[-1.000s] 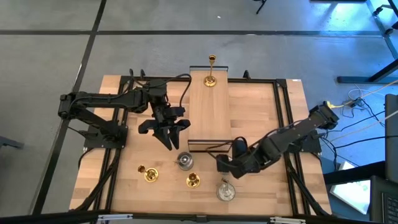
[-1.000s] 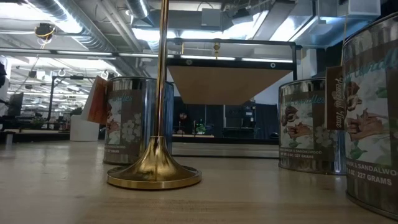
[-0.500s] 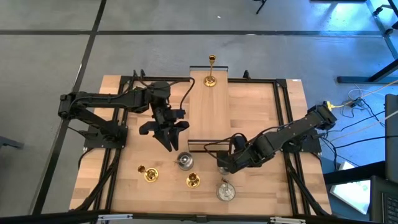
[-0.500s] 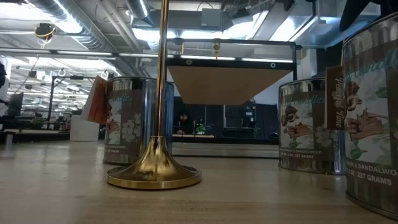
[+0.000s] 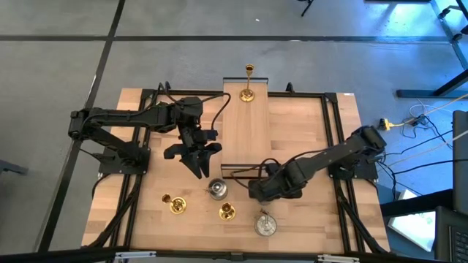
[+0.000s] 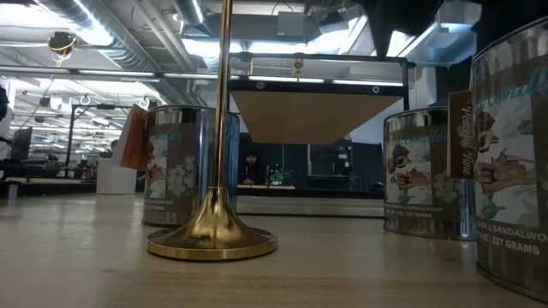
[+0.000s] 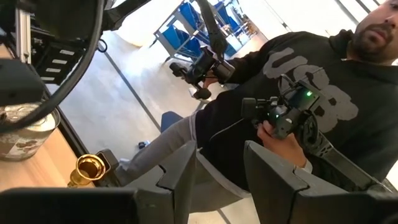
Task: Pick & Place candle stick holders
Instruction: Put the top right silver scented candle on the shelf
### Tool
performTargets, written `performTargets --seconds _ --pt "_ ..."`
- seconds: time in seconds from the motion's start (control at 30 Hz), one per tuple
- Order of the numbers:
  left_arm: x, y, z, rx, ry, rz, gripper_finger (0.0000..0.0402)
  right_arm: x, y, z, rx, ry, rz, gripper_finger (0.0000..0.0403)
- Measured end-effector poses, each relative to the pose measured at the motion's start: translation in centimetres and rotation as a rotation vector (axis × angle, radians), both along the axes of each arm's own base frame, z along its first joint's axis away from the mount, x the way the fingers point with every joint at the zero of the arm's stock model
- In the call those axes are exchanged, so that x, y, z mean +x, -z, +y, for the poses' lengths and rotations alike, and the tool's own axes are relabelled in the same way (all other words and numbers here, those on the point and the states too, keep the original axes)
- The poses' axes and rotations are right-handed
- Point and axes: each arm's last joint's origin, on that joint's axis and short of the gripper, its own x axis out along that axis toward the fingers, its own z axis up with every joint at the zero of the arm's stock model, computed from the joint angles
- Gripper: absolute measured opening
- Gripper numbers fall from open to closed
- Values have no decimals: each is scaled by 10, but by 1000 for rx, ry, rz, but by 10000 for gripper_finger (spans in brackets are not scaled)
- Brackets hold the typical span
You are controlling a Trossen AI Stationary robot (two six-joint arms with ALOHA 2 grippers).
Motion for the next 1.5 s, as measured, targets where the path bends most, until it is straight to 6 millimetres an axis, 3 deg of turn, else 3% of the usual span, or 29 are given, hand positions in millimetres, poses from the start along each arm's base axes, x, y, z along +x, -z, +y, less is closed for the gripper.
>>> performTargets --seconds 0.47,0.97,1.23,1.5 --pt "0 0 0 -1 2 0 131 -3 8 -8 -17 13 117 400" --pt "0 0 0 1 3 -4 131 -1 8 -10 -48 26 98 400" --pt "0 1 0 1 1 4 131 7 23 3 -67 -3 74 400" --pt "0 2 0 4 -3 10 131 3 24 5 -104 -3 82 400"
